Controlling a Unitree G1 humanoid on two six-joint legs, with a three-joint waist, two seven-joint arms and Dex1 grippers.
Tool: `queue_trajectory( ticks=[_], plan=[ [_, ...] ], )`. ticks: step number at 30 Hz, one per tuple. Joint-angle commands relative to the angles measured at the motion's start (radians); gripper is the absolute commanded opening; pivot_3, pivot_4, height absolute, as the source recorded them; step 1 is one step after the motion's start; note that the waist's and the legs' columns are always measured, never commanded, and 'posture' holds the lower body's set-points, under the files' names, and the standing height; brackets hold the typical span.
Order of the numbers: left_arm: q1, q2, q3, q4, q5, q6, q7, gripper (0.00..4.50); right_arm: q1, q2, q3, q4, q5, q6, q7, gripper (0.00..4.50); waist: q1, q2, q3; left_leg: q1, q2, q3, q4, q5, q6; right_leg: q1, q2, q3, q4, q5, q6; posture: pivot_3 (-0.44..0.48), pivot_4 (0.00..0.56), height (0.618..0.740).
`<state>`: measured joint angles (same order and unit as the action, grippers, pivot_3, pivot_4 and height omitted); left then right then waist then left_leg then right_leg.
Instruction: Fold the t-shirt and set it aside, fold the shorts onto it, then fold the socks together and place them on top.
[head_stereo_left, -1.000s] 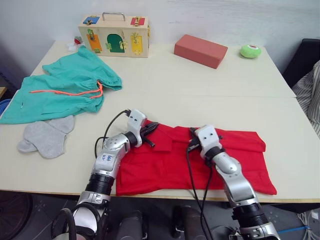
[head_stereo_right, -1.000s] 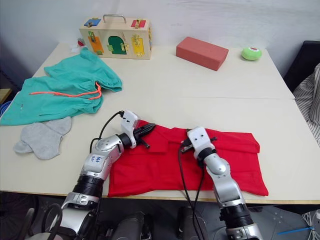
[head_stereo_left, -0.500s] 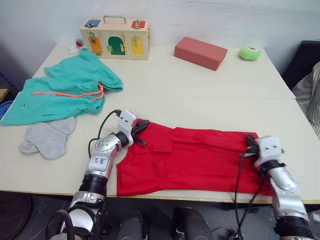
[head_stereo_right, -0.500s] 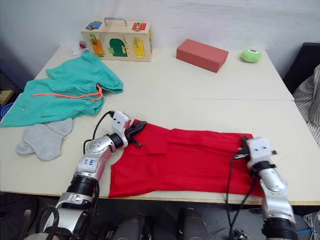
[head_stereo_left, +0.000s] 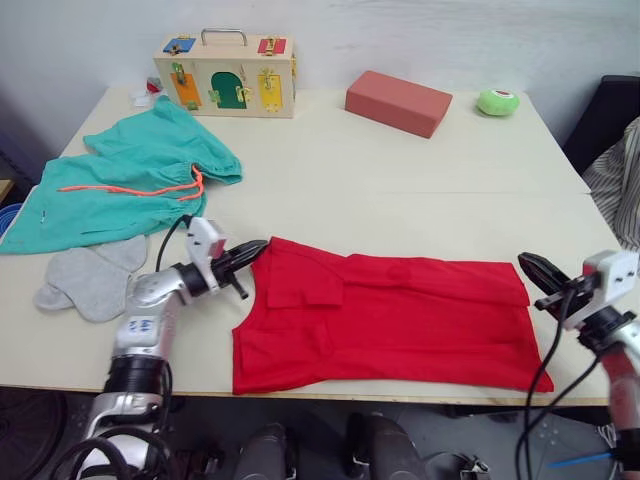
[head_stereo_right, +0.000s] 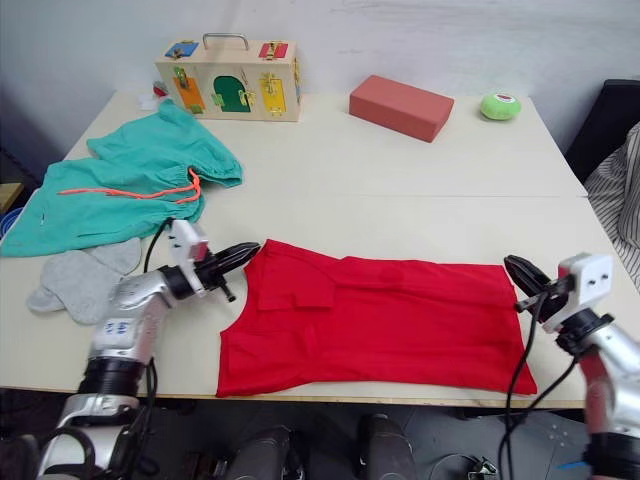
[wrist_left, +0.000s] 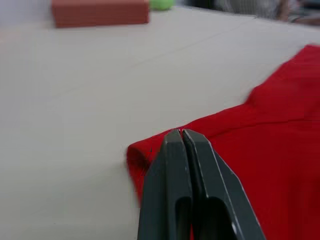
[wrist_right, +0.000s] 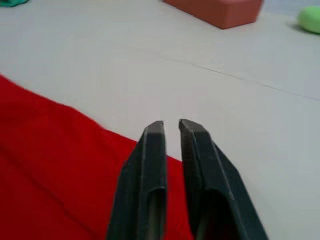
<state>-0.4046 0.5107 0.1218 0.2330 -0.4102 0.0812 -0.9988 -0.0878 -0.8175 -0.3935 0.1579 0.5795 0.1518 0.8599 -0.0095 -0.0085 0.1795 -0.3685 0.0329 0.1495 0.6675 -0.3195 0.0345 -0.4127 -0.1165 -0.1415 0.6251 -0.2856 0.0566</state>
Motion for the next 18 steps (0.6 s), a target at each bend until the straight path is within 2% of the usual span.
queue_trajectory(
  ticks=[1, 3, 6, 9, 10, 12, 15, 18],
  plan=[
    [0.043, 0.078, 0.022, -0.136, -0.066, -0.008, -0.137, 1.17, -0.102, -0.125, 0.066, 0.029, -0.003, 0.161, 0.135, 1.56, 0.001, 0.001, 0.0, 0.0, 0.0, 0.0, 0.0, 0.0, 0.0, 0.0, 0.0, 0.0, 0.0, 0.0, 0.0, 0.0, 0.15, 0.74],
    [0.064, 0.12, 0.027, -0.177, -0.064, -0.011, -0.17, 1.84, -0.181, -0.195, 0.134, 0.079, -0.037, 0.241, 0.203, 2.28, 0.003, 0.001, 0.001, 0.0, 0.0, 0.0, 0.0, 0.0, 0.0, 0.0, 0.0, 0.0, 0.0, 0.0, 0.0, 0.0, 0.15, 0.74],
    [0.087, 0.17, 0.057, -0.263, -0.133, 0.076, -0.191, 2.81, -0.314, -0.273, 0.274, 0.175, -0.109, 0.344, 0.329, 3.38, 0.003, 0.002, 0.001, -0.001, 0.0, 0.0, -0.001, 0.0, 0.0, -0.001, -0.001, 0.0, -0.001, 0.0, -0.001, 0.0, 0.15, 0.74],
    [0.134, 0.206, 0.066, -0.376, -0.191, 0.123, -0.224, 3.66, -0.493, -0.28, 0.408, 0.359, -0.232, 0.348, 0.421, 4.31, 0.002, 0.003, 0.002, -0.002, 0.0, 0.0, -0.001, -0.001, 0.0, -0.002, -0.001, -0.001, -0.002, 0.0, -0.001, 0.0, 0.15, 0.74],
    [0.154, 0.213, 0.066, -0.41, -0.213, 0.142, -0.234, 3.9, -0.545, -0.27, 0.444, 0.429, -0.273, 0.324, 0.45, 4.5, 0.002, 0.003, 0.002, -0.002, 0.0, 0.0, -0.001, -0.001, 0.0, -0.002, 0.0, -0.001, -0.002, 0.0, -0.001, 0.0, 0.15, 0.74],
    [0.185, 0.223, 0.067, -0.457, -0.248, 0.185, -0.238, 4.48, -0.627, -0.245, 0.49, 0.549, -0.339, 0.272, 0.473, 4.5, 0.004, 0.003, 0.002, -0.003, 0.0, 0.001, -0.001, -0.001, 0.0, -0.002, -0.001, -0.001, -0.003, 0.0, -0.001, 0.0, 0.15, 0.74],
    [0.259, 0.225, 0.062, -0.516, -0.259, 0.213, -0.232, 4.48, -0.744, -0.189, 0.581, 0.759, -0.488, 0.124, 0.459, 4.5, 0.0, 0.003, 0.002, -0.003, 0.0, 0.002, -0.001, -0.001, -0.001, -0.002, 0.0, -0.001, -0.003, -0.001, -0.001, 0.0, 0.15, 0.74],
    [0.294, 0.213, 0.062, -0.548, -0.253, 0.212, -0.211, 4.48, -0.83, -0.155, 0.627, 0.888, -0.565, 0.096, 0.509, 4.5, -0.008, 0.004, 0.003, -0.003, 0.0, 0.002, -0.001, -0.001, -0.001, -0.002, 0.0, -0.002, -0.003, -0.001, -0.001, 0.0, 0.15, 0.74]
  ],
)
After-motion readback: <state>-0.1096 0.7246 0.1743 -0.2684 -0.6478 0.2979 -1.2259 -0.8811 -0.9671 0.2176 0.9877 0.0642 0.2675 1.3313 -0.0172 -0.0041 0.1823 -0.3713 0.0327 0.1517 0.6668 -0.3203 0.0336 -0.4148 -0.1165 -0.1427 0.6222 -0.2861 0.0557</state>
